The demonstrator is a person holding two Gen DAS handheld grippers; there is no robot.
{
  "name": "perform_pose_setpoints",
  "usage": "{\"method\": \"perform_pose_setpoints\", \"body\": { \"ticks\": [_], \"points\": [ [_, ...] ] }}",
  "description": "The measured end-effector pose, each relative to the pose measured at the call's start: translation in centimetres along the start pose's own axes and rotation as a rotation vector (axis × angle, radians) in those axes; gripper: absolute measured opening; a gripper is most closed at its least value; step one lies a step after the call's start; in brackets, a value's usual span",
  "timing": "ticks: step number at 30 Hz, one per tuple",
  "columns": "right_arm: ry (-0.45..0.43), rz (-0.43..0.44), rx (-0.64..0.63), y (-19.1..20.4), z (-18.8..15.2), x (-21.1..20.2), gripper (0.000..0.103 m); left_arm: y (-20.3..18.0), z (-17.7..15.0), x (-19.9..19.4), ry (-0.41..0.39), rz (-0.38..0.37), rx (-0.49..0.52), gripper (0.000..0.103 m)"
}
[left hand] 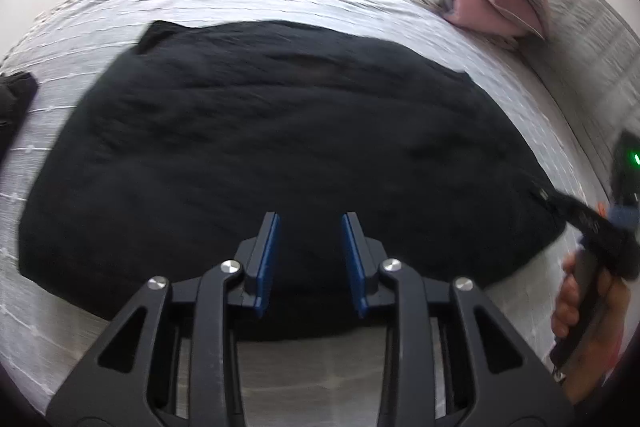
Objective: Fold large clothes
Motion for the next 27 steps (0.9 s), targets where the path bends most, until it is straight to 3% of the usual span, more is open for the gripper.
{"method": "perform_pose_setpoints", "body": {
  "ticks": [3,5,7,9,12,18,23,26,27],
  "points": [
    [-0.007,-0.005,0.066,-2.1,0.0,0.4,0.081,-3.4,0.1,0.9,-0.014,-0.036,0.060,0.034],
    [-0.013,-0.003,0.114,-3.3,0.2,0.4,0.081,-4.5,0.8,2.3,-0.016,0.006,0.112,0.034],
    [-0.033,0.008,0.125,-3.7,0.7,-0.1,0.080,-4.5,1.0,4.9,0.037,0.060,0.129,0.034],
    [-0.037,0.017,0.125,-3.7,0.7,-0.1,0.079,-4.2,1.0,6.4,0.055,0.080,0.112,0.033],
    [0.037,0.012,0.144,-4.0,-0.3,2.4,0.071,-3.7,1.8,7.1,0.050,0.085,0.081,0.027],
    [0.025,-0.137,-0.046,-3.3,0.3,6.5,0.071,-3.4,1.7,7.1,0.043,0.061,0.072,0.025],
    [0.000,-0.144,-0.071,-3.1,0.7,6.2,0.069,-3.5,3.0,5.1,0.061,0.010,0.098,0.025],
    [-0.064,-0.096,0.015,-3.3,2.0,2.7,0.068,-2.4,6.0,4.8,0.063,0.051,0.140,0.030],
    [-0.089,-0.078,0.032,-3.2,2.4,1.7,0.068,-2.0,7.2,5.5,0.089,0.029,0.127,0.040]
  ]
}}
Point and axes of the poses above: each gripper's, at about its wrist camera, not at the fingertips, and x roughly the way its jaws point, y to its left, z to its top, the point moved 9 cm from there along x, roughly the way its jaws point, and after that the axes turned 12 degrees about x, right-handed, at the moved point
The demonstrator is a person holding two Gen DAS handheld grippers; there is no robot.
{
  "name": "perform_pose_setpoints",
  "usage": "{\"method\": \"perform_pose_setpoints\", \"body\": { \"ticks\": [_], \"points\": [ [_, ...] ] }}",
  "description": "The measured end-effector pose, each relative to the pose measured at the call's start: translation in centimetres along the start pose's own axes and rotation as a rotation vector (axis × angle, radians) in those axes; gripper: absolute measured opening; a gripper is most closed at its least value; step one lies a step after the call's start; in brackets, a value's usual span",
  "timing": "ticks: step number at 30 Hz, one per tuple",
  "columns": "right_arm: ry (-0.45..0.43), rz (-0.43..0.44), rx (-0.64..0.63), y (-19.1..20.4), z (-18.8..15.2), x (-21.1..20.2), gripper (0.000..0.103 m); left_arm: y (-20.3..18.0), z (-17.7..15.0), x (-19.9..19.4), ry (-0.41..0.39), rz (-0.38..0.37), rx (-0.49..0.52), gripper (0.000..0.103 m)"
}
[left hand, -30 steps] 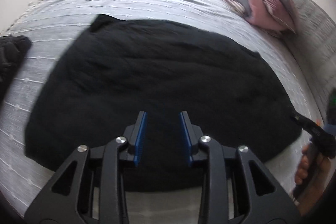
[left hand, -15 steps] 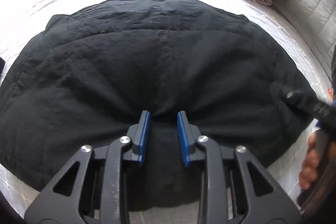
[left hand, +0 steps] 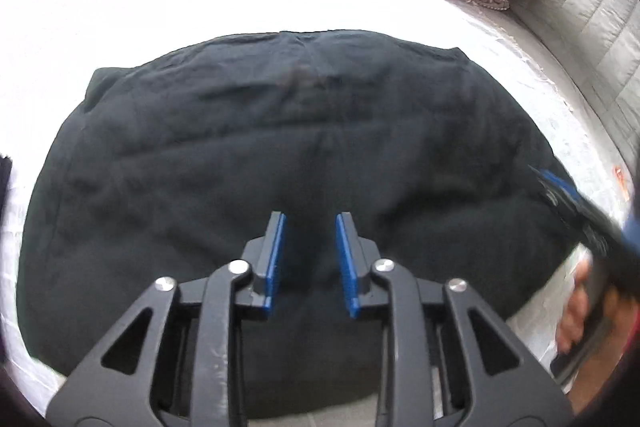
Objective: Fold large clothes
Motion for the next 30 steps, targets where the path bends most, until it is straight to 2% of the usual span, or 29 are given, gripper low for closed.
{"method": "perform_pose_setpoints", "body": {
  "ticks": [2,4,7,10,13,15,18,23,26,28,30],
  "points": [
    [-0.030,0.013,0.029,-0.2,0.4,-1.6,0.069,0.7,1.4,1.2,0.027,-0.005,-0.024,0.054],
    [-0.019,-0.005,0.027,-0.2,0.0,-1.7,0.069,1.4,3.1,2.7,0.035,0.046,-0.026,0.055],
    [0.006,-0.045,0.024,-0.7,-0.4,-1.2,0.069,0.5,5.2,5.1,0.038,0.076,0.000,0.055],
    [0.022,-0.032,0.063,-1.1,-0.3,-0.9,0.069,1.1,5.5,8.1,0.069,0.185,-0.002,0.054],
    [0.047,-0.011,0.089,-1.3,-1.0,-0.8,0.069,2.2,5.2,9.7,0.025,0.165,-0.114,0.055],
    [0.071,-0.028,0.102,-2.0,-1.3,-0.4,0.069,2.1,5.3,9.7,0.023,0.185,-0.096,0.055],
    [0.074,-0.021,0.143,-2.9,-1.1,-0.7,0.069,2.2,5.4,9.6,0.040,0.169,-0.109,0.055],
    [0.027,0.023,0.175,-3.6,-0.4,-3.4,0.069,3.2,4.7,6.9,0.044,0.123,-0.192,0.054],
    [-0.047,0.007,0.217,-6.3,0.8,-6.3,0.069,3.1,2.8,2.6,-0.021,0.090,-0.209,0.054],
    [-0.078,0.032,0.247,-7.9,1.6,-7.5,0.068,3.7,0.7,-0.5,-0.064,0.090,-0.214,0.054],
    [-0.077,0.094,0.256,-8.8,1.6,-8.5,0.059,5.8,-1.6,-2.8,-0.077,0.090,-0.262,0.054]
  ]
}}
Point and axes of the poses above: each gripper's, at about its wrist camera, not at the fingertips, and x roughly the way its jaws point, y to its left, z to its top, the point moved 9 cm from there along x, roughly the way its jaws point, and after that the axes turned 12 degrees about x, right-handed, at the moved point
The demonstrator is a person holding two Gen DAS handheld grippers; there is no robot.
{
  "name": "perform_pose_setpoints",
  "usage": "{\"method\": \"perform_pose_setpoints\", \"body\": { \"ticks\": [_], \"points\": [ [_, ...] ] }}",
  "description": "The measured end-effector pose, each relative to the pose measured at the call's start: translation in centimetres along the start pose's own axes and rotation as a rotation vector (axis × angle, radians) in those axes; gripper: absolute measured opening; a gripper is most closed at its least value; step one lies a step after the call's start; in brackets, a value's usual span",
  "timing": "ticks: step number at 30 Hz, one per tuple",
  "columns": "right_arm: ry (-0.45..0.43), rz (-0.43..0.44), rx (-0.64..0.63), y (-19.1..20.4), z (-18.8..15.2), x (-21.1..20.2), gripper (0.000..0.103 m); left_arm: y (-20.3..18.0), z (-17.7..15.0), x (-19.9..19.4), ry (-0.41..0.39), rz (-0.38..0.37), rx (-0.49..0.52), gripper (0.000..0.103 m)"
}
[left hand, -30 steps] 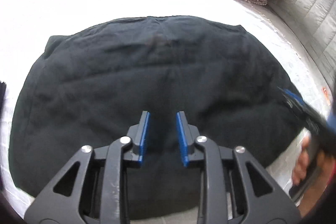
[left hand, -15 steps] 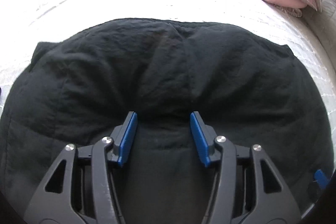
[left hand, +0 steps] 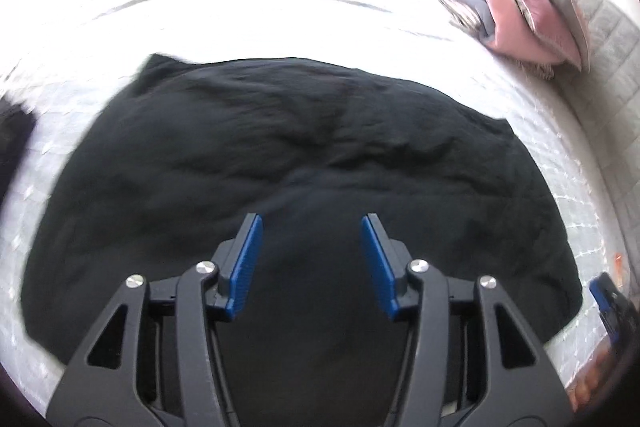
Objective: Fold large clothes
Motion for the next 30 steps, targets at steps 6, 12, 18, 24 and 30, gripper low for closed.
{"method": "perform_pose_setpoints", "body": {
  "ticks": [6,12,18,24,30],
  "points": [
    [0.133,0.023,-0.188,1.5,-3.1,0.4,0.037,11.2,-5.6,-4.9,-0.019,0.116,-0.206,0.054],
    [0.189,-0.043,-0.410,2.6,-6.9,-1.0,0.037,15.1,-11.3,-3.2,0.072,0.163,-0.231,0.035],
    [0.245,-0.180,-0.365,-0.9,-7.2,3.5,0.027,16.0,-12.0,-2.5,0.069,0.228,-0.220,0.025],
    [0.263,-0.125,-0.259,-2.5,-6.9,5.7,0.009,16.5,-12.6,-1.9,0.046,0.264,-0.172,0.026],
    [0.261,-0.120,-0.222,-2.9,-7.0,6.0,0.008,16.5,-12.6,-2.4,0.023,0.239,-0.159,0.026]
  ]
}}
Point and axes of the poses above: each gripper's, at about its wrist camera, not at the fingertips, and x roughly the way its jaws point, y to its left, z to its top, the point moved 9 cm from there along x, roughly the way its jaws point, and after that the axes turned 12 degrees about x, right-handed, at the moved point
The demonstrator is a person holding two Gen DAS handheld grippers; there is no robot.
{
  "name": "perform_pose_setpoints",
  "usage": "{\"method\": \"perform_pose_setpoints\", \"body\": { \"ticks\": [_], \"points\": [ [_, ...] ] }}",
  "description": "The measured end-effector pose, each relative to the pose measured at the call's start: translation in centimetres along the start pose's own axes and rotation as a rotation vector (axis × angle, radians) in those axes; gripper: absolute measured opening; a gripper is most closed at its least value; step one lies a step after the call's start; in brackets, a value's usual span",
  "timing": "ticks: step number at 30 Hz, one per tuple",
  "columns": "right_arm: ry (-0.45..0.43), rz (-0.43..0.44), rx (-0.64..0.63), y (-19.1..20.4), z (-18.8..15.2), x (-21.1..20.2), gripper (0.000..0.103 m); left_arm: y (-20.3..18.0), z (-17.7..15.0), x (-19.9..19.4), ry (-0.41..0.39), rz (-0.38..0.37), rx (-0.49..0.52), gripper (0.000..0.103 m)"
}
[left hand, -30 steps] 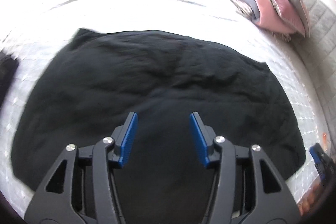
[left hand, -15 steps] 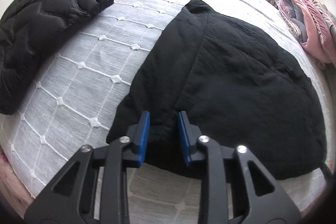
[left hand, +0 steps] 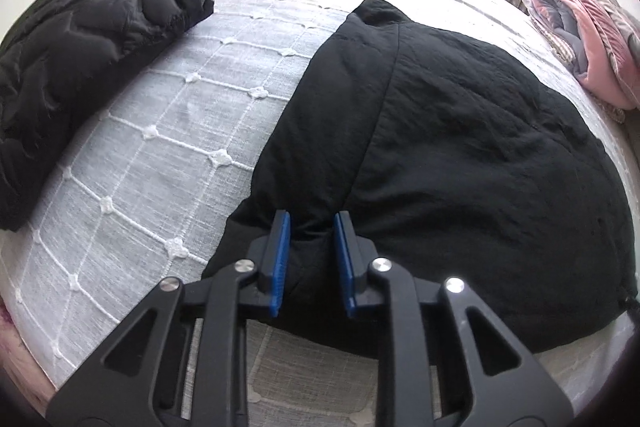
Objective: Fold large clothes
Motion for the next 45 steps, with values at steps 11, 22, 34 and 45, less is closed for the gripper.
{"method": "perform_pose_setpoints", "body": {
  "ticks": [11,22,34,45],
  "points": [
    [-0.178,-0.090,-0.071,4.4,1.8,-5.0,0.035,-6.0,1.4,-8.1,-0.134,0.067,0.154,0.039],
    [-0.241,0.042,0.037,7.1,3.3,-5.8,0.074,-23.1,-0.3,-4.0,0.004,-0.207,0.460,0.040],
    [-0.176,-0.018,0.076,5.2,2.1,-3.9,0.074,-23.8,2.2,-3.3,-0.027,-0.133,0.502,0.041],
    [-0.174,-0.014,0.124,4.4,2.4,-4.0,0.075,-24.2,4.2,-1.0,-0.003,-0.115,0.453,0.046]
  ]
}}
Point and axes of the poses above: each gripper's, at about its wrist camera, not at the fingertips, and x roughly the way its jaws point, y to its left, z to its top, the point moved 9 cm from there along x, roughly the way its jaws point, and after that the axes turned 12 degrees about x, right-handed, at the moved point
